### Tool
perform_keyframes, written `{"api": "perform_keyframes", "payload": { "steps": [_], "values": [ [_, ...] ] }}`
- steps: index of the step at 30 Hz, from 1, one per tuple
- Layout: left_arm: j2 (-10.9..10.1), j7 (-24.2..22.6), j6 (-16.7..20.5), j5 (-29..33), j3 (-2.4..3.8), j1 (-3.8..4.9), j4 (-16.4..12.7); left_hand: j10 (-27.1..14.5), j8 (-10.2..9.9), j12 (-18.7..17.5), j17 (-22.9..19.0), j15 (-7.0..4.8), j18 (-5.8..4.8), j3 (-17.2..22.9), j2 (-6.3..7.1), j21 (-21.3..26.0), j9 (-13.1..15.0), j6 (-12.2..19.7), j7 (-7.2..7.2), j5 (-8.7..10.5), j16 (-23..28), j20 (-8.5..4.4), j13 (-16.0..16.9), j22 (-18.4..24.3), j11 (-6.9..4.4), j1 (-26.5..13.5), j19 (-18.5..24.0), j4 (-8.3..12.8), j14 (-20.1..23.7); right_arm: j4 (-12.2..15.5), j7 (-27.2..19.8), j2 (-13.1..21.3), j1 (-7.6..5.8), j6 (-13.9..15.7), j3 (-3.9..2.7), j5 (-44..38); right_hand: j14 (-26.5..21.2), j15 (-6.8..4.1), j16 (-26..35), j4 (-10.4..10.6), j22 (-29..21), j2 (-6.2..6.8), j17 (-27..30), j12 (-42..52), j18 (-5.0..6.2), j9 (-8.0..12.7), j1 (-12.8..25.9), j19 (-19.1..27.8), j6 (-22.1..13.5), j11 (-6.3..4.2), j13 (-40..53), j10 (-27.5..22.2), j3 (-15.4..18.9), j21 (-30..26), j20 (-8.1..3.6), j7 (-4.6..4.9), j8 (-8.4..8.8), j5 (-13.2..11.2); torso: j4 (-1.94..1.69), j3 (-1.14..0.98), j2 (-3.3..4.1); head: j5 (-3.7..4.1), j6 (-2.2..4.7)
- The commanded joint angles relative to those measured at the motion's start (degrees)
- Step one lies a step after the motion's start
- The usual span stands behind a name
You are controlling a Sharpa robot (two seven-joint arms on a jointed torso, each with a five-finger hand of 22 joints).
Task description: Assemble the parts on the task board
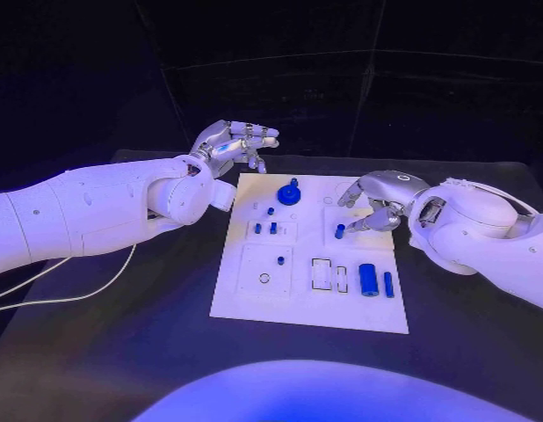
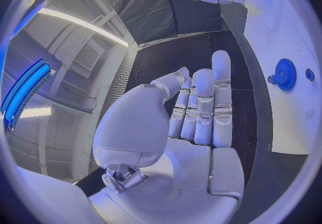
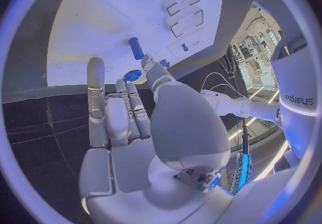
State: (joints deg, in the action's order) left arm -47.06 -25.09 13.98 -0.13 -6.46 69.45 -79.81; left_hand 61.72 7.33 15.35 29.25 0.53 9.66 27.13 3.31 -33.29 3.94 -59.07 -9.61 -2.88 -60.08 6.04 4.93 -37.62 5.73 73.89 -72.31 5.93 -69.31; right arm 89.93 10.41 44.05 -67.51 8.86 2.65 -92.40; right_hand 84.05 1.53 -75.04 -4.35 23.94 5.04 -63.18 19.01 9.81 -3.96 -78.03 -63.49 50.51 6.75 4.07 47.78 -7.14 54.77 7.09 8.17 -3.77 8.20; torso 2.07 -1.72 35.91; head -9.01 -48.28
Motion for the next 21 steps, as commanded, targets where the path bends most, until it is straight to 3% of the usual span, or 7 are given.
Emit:
{"api": "perform_keyframes", "payload": {
  "steps": [1,6,13,21],
  "values": [
    [0.1,-0.2,-0.9,-0.6,0.02,0.08,0.0,-0.2,0.2,0.3,0.0,0.2,0.73,-0.3,0.18,0.2,-0.1,0.2,-0.23,-0.15,-0.1,0.16,-0.1,0.1,-0.01,-0.1,0.3,0.1,0.2,-0.8,-0.4,-0.7,0.04,-3.4,-0.02,-1.8,0.7,-0.19,0.4,0.0,-0.1,-0.2,0.2,0.5,0.84,-0.1,-0.8,-0.4,0.7,-0.21,0.0,-0.2,0.6,-0.3,0.0,0.12,-0.33,0.5,-0.17,-0.03,-0.04,0.02,-0.07],
    [0.2,-0.2,-0.9,-0.6,0.02,0.08,0.1,-0.2,0.2,0.3,0.0,0.2,0.73,-0.3,0.18,0.2,-0.1,0.2,-0.23,-0.15,-0.1,0.16,-0.1,0.1,-0.01,-0.1,0.3,0.1,0.2,-1.9,-0.5,-1.7,0.41,-5.6,0.08,-2.0,0.6,-0.54,0.9,-0.3,-0.3,-1.39,0.8,1.8,0.87,-0.1,-1.7,-0.8,1.9,-0.65,-0.1,1.9,0.8,-0.3,-0.28,0.29,-0.55,0.8,-0.09,0.08,-0.02,0.07,-0.04],
    [0.3,-0.2,-0.9,-0.6,0.02,0.08,0.1,-0.2,0.2,0.3,0.0,0.2,0.73,-0.3,0.18,0.2,-0.1,0.2,-0.23,-0.15,-0.1,0.16,-0.1,0.1,-0.01,-0.1,0.3,0.1,0.2,-2.7,-0.7,-2.8,1.26,-8.7,0.17,-2.1,1.1,-1.04,0.3,-0.6,-0.3,-2.91,-0.2,1.6,0.81,-0.2,-1.8,-1.4,4.7,-1.15,-0.6,6.8,0.4,-0.1,-0.77,0.89,-1.01,1.0,0.02,0.02,-0.03,-0.03,-0.13],
    [0.4,-0.2,-0.9,-0.6,0.02,0.08,0.1,-0.2,0.2,0.4,0.0,0.19,0.74,-0.3,0.11,0.2,-0.1,0.2,-0.22,-0.16,-0.2,0.16,-0.1,0.1,-0.03,0.0,0.2,0.2,0.2,-3.1,-1.5,-3.6,1.75,-8.6,0.19,-2.0,1.4,-1.14,-0.5,-0.6,-0.2,-3.81,-1.2,-1.2,0.83,-0.1,-1.4,-1.6,7.5,-1.28,-0.7,10.8,-1.2,0.3,-0.89,1.08,-1.16,1.0,-0.03,0.02,-0.02,-0.08,-0.17]
  ]
}}
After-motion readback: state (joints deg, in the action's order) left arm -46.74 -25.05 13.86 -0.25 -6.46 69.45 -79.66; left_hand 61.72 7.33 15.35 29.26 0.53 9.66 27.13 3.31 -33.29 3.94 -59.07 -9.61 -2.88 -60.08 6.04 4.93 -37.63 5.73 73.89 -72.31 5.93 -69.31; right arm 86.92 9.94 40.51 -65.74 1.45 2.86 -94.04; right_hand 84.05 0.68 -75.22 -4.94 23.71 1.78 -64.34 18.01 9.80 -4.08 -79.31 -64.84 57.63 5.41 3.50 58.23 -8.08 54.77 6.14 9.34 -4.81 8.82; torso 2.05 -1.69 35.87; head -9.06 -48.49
